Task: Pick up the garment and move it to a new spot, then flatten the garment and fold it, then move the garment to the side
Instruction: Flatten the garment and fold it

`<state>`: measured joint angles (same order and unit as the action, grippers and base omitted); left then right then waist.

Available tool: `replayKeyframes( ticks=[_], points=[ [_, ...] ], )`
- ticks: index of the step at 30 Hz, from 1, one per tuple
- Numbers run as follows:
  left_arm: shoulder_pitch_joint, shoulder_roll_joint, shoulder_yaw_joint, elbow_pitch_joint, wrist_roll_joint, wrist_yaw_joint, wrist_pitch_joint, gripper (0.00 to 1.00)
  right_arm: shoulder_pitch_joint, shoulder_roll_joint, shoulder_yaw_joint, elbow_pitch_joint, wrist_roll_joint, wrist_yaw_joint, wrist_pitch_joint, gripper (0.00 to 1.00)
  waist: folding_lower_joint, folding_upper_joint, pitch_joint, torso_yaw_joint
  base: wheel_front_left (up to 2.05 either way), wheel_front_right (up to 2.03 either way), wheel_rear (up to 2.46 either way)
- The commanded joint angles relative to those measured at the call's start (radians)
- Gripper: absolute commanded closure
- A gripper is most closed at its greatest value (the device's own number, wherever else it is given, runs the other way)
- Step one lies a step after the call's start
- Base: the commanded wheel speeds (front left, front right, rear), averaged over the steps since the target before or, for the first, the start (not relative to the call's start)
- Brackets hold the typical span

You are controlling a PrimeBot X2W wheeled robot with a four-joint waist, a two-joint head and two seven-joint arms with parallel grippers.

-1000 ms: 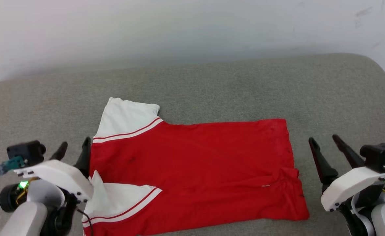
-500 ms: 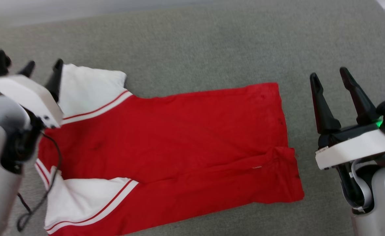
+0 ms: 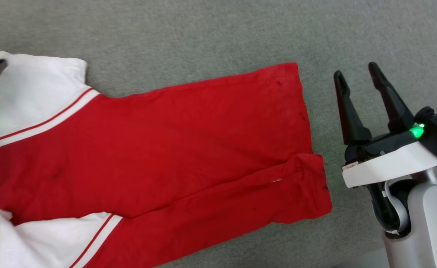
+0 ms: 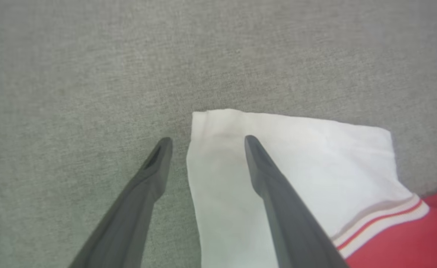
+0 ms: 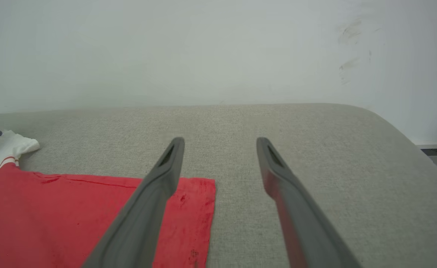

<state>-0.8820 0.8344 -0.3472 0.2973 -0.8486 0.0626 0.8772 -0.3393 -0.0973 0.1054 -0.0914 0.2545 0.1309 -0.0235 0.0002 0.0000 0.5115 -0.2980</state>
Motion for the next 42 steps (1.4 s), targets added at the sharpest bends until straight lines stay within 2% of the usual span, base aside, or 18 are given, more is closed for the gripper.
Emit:
replayKeyframes(
  ticks=[1, 7, 8, 9, 10, 11, 15, 22, 26, 27, 32, 36, 42],
  points=[
    [-0.01, 0.014, 0.002, 0.009, -0.012, 0.009, 0.033, 0.0, -0.017, 0.007, 0.004, 0.005, 0.006, 0.0, -0.008, 0.0, -0.0002, 0.0, 0.032, -0.028, 0.0, 0.0, 0.0],
    [0.028, 0.009, -0.013, 0.047, -0.053, 0.058, 0.149, 0.0, -0.03, 0.013, 0.013, 0.033, 0.026, 0.0, -0.02, 0.0, -0.0002, 0.0, 0.064, -0.048, 0.0, 0.0, 0.0],
    [0.039, 0.002, -0.016, 0.052, -0.06, 0.068, 0.162, 0.05, -0.033, 0.013, 0.015, 0.038, 0.03, 0.0, -0.022, 0.0, -0.0002, 0.0, 0.065, -0.05, 0.0, 0.0, 0.0],
    [0.05, -0.006, -0.016, 0.056, -0.072, 0.074, 0.172, 0.54, -0.035, 0.012, 0.016, 0.042, 0.032, 0.0, -0.022, 0.0, -0.0002, 0.0, 0.067, -0.051, 0.0, 0.0, 0.0],
    [0.062, -0.017, -0.017, 0.057, -0.081, 0.079, 0.177, 0.85, -0.035, 0.011, 0.018, 0.046, 0.038, 0.0, -0.021, 0.0, -0.0002, 0.0, 0.067, -0.053, 0.0, 0.0, 0.0],
    [0.073, -0.027, -0.015, 0.056, -0.091, 0.085, 0.175, 1.0, -0.037, 0.009, 0.018, 0.049, 0.043, 0.0, -0.019, 0.0, -0.0002, 0.0, 0.067, -0.053, 0.0, 0.0, 0.0],
    [0.105, -0.065, 0.003, 0.061, -0.126, 0.095, 0.15, 1.0, -0.039, -0.007, 0.015, 0.058, 0.056, 0.0, -0.006, 0.0, -0.0002, 0.0, 0.05, -0.044, 0.0, 0.0, 0.0],
    [0.091, -0.076, 0.026, 0.064, -0.098, 0.059, 0.019, 1.0, -0.052, -0.049, 0.014, 0.093, 0.12, 0.0, 0.073, 0.0, -0.0002, 0.0, -0.009, 0.005, 0.0, 0.0, 0.0],
    [0.055, -0.095, 0.03, 0.062, -0.074, 0.023, -0.074, 1.0, -0.086, -0.095, 0.028, 0.166, 0.191, 0.0, 0.216, 0.0, -0.0002, 0.0, -0.054, 0.048, 0.0, 0.0, 0.0],
    [0.035, -0.12, 0.019, 0.058, -0.062, 0.004, -0.11, 1.0, -0.123, -0.127, 0.033, 0.216, 0.232, 0.0, 0.301, 0.0, -0.0002, 0.0, -0.074, 0.076, 0.0, 0.0, 0.0],
    [0.004, -0.172, -0.008, 0.046, -0.036, -0.036, -0.179, 1.0, -0.223, -0.188, 0.065, 0.353, 0.303, 0.0, 0.482, 0.0, -0.0002, 0.0, -0.099, 0.146, 0.0, 0.0, 0.0],
    [-0.023, -0.201, -0.032, 0.03, -0.014, -0.062, -0.216, 1.0, -0.31, -0.214, 0.089, 0.454, 0.322, 0.0, 0.592, 0.0, -0.0002, 0.0, -0.091, 0.192, 0.0, 0.0, 0.0],
    [-0.053, -0.235, -0.056, 0.012, 0.001, -0.087, -0.251, 1.0, -0.414, -0.225, 0.101, 0.616, 0.317, 0.0, 0.692, 0.0, -0.0002, 0.0, -0.063, 0.238, 0.0, 0.0, 0.0]
  ],
)
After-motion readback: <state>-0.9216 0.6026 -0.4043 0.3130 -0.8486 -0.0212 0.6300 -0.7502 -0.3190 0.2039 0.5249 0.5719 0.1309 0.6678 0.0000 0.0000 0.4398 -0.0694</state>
